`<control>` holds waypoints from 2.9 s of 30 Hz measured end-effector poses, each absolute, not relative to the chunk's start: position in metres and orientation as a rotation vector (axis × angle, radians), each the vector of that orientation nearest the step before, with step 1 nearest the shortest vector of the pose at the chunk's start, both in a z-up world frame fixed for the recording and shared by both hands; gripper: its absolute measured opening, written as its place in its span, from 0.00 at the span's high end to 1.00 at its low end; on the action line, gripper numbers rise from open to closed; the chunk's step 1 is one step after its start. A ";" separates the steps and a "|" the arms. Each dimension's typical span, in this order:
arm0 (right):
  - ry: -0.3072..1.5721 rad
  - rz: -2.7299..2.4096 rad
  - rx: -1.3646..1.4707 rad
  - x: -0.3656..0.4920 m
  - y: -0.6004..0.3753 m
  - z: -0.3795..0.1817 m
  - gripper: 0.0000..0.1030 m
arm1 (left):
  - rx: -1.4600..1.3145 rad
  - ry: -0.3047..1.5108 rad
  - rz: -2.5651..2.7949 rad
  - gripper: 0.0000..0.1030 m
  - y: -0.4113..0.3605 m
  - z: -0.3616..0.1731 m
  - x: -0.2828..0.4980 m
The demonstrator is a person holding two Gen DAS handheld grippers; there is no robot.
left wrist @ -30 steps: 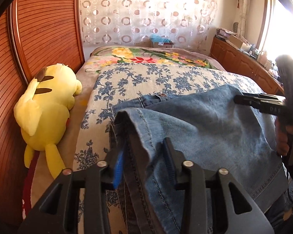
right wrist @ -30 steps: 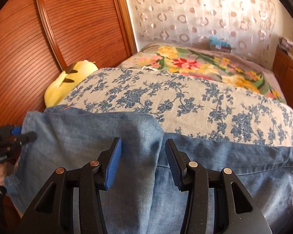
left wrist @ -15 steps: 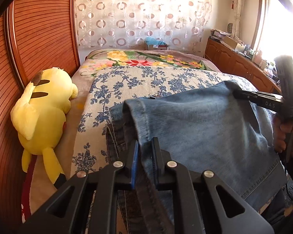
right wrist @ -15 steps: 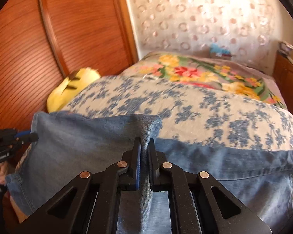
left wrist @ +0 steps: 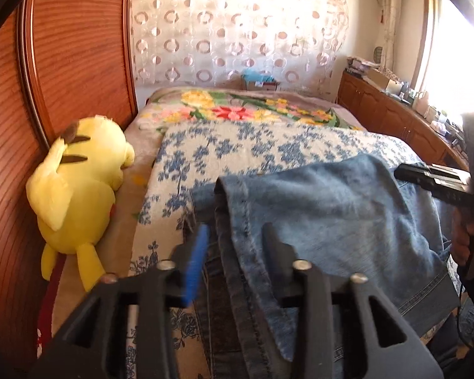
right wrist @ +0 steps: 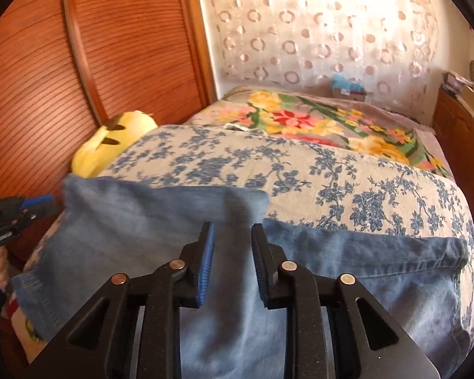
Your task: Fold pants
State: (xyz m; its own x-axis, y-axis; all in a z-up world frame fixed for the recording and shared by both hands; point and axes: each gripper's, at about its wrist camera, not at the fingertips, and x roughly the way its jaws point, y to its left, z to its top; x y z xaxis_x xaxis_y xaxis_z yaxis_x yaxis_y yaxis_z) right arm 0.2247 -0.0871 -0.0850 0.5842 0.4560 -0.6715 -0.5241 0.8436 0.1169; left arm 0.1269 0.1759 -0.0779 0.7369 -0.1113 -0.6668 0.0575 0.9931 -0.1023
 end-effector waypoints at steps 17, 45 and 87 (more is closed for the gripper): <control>0.707 0.591 -0.117 0.145 -0.122 -0.089 0.57 | 0.007 0.680 -0.201 0.40 0.111 -0.061 0.116; 0.722 0.260 -0.075 0.122 -0.276 -0.113 0.56 | 0.039 0.773 -0.317 0.38 0.011 -0.113 0.109; 0.756 0.204 0.121 0.091 -0.382 -0.098 1.00 | 0.037 0.779 -0.320 0.38 0.010 -0.128 0.109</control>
State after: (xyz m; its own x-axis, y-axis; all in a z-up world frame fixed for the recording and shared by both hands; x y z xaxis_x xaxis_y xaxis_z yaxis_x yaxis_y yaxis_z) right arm 0.0914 -0.3824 -0.0979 0.7095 0.2264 -0.6674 -0.1396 0.9734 0.1818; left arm 0.1090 0.0099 -0.1284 0.6659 -0.2695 -0.6957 0.2968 0.9512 -0.0845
